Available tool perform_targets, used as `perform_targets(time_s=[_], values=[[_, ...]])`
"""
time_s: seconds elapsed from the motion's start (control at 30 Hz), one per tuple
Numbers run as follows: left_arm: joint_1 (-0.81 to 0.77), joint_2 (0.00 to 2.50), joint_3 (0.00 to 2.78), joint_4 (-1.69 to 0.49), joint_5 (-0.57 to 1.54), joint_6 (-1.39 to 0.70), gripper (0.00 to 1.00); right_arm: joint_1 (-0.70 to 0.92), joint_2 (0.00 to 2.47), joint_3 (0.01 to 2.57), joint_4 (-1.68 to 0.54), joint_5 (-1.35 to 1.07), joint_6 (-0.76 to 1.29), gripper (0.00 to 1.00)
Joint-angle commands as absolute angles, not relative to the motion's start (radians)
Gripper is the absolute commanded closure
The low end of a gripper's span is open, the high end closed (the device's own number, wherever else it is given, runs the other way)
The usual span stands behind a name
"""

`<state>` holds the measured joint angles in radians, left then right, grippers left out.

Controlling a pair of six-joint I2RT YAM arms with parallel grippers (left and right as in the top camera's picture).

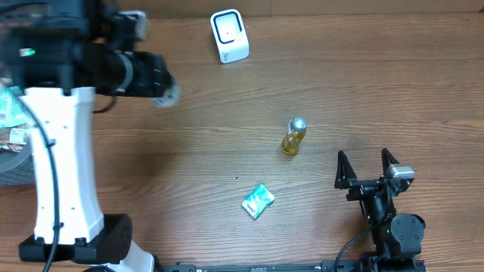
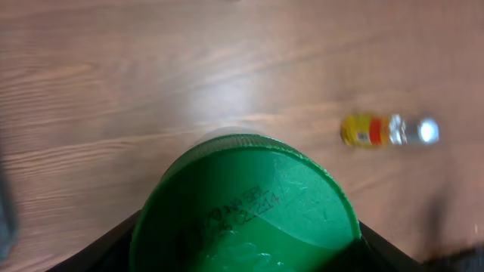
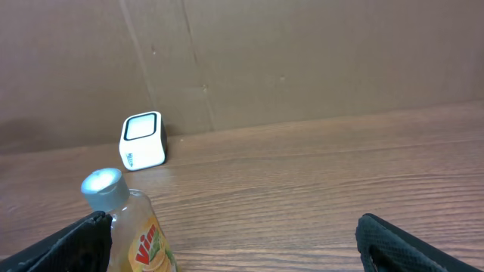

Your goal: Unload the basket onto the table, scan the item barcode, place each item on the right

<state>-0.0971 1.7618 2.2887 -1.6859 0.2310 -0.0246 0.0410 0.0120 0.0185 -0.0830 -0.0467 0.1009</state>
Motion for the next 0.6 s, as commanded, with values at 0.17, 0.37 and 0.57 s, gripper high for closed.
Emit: perform_targets(time_s=[0.17, 0.37, 0.57], values=[[-0.348, 1.752, 2.050, -1.532, 0.119, -0.176, 0.60, 0.046, 0.003, 0.008, -0.081, -0.043, 0.105, 0.00], [-0.503, 1.752, 1.839, -1.342, 0.029, -0.251, 0.58, 0.046, 0.003, 0.008, -0.081, -0.043, 0.105, 0.00], [-0.589, 1.752, 1.645, -1.124, 0.011, -0.287, 0.60, 0.046, 0.003, 0.008, -0.081, -0.043, 0.105, 0.00]])
